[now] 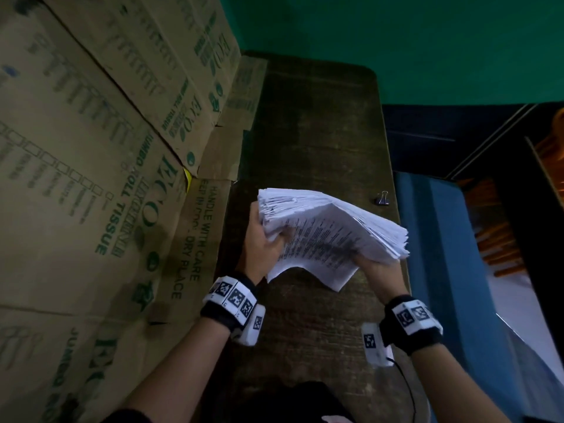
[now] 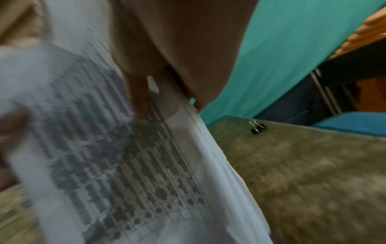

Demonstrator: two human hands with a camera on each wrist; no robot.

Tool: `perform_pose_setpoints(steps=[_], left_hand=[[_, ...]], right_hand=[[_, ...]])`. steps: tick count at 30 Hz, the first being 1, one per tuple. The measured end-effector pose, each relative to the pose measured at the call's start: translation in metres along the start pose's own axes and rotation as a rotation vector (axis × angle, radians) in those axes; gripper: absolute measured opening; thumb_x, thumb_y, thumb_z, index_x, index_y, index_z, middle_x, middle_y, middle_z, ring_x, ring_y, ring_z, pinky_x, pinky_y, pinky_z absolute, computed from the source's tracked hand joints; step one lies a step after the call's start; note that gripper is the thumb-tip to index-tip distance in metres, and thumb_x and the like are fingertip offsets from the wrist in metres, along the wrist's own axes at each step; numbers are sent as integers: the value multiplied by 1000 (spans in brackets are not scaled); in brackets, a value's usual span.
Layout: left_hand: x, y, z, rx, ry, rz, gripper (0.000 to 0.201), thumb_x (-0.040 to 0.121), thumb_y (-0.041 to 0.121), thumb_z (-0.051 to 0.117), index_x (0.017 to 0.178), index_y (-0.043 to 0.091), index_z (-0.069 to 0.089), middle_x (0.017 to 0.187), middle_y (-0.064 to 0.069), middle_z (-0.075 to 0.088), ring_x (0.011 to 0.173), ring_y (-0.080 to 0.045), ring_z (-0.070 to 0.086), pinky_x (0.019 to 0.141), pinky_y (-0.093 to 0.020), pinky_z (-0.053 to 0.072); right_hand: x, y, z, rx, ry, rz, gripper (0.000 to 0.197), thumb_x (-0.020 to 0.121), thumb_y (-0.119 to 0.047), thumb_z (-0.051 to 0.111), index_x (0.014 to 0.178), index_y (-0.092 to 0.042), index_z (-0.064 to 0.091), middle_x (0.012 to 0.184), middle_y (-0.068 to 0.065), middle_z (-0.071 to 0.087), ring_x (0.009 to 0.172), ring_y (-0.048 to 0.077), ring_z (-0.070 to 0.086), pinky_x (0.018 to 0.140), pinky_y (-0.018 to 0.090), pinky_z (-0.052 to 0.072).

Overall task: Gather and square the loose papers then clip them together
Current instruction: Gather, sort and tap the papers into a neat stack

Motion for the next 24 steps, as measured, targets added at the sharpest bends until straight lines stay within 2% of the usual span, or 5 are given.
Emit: perform_pose_setpoints(steps=[5, 10, 13, 18, 24], left_hand=[[12, 14, -7, 95, 37, 44, 30, 82, 1, 68, 110, -2, 57, 99, 12, 62, 91, 19, 58, 79, -1, 43], [22, 16, -17, 19, 113, -3, 38, 81, -13, 62, 95, 22, 60, 95, 8, 66, 89, 5, 65, 77, -13, 51], [20, 17, -21, -40, 113, 39, 28, 80, -11, 65, 102, 8, 61, 96, 5, 68, 92, 0, 66, 79, -15, 51], [11, 6, -21, 69, 105, 98, 24, 81, -7, 66, 103, -14, 59, 96, 3, 66, 89, 6, 64, 74, -9, 50], [7, -41, -17, 141, -64, -226, 45, 71, -4, 77, 112, 1, 59, 103, -1, 65, 88, 12, 63, 83, -12, 52]], right_hand=[[21, 112, 35, -426, -286, 276, 53, 75, -27, 77, 119, -7, 57, 107, 9, 62, 100, 20, 57, 87, 24, 33], [23, 156, 46, -462, -260, 440, 42, 86, -28, 68, 116, 1, 65, 118, 21, 65, 105, 33, 62, 90, 35, 46], [23, 147, 42, -423, -211, 402, 38, 85, -26, 70, 112, 2, 66, 115, 22, 67, 108, 37, 62, 90, 37, 48], [3, 138, 38, -489, -422, 426, 55, 80, -41, 73, 118, -3, 61, 124, 16, 61, 111, 27, 59, 94, 27, 46], [7, -36, -6, 35, -168, -156, 35, 68, 11, 78, 90, -15, 69, 85, -20, 74, 82, -7, 67, 73, 11, 51]])
Point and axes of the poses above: each hand's wrist, its own x-axis towards the middle knuckle, its own z-axis out of the palm, y = z × x, the point moved 9 cm from there along x, towards the middle knuckle
